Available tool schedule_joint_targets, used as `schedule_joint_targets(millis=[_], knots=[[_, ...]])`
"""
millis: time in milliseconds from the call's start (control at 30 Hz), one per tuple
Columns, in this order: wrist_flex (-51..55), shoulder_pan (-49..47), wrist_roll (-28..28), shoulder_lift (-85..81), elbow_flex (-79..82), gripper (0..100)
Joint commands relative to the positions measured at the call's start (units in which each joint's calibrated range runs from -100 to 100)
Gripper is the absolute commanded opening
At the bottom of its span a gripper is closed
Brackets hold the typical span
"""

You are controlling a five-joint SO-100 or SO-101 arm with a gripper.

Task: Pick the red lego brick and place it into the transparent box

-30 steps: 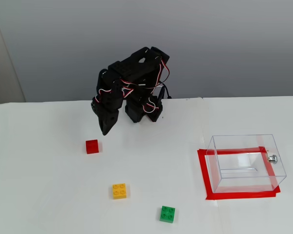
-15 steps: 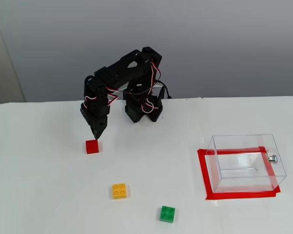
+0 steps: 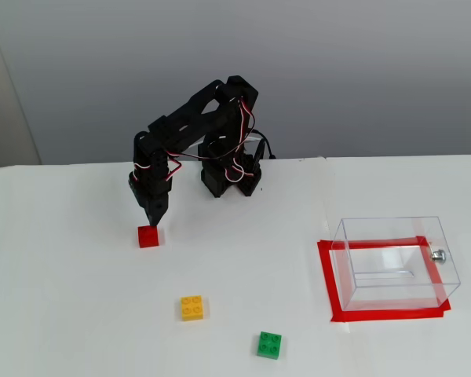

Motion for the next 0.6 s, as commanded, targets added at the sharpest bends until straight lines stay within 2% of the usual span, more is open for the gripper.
schedule_joint_targets(millis=[0,167,400,567], knots=[[-0.7,0.0,0.2,-0.7,0.6,2],[-0.7,0.0,0.2,-0.8,0.2,3],[-0.7,0.1,-0.4,-0.4,0.0,23],[-5.0,-0.3,-0.3,0.0,0.4,26]])
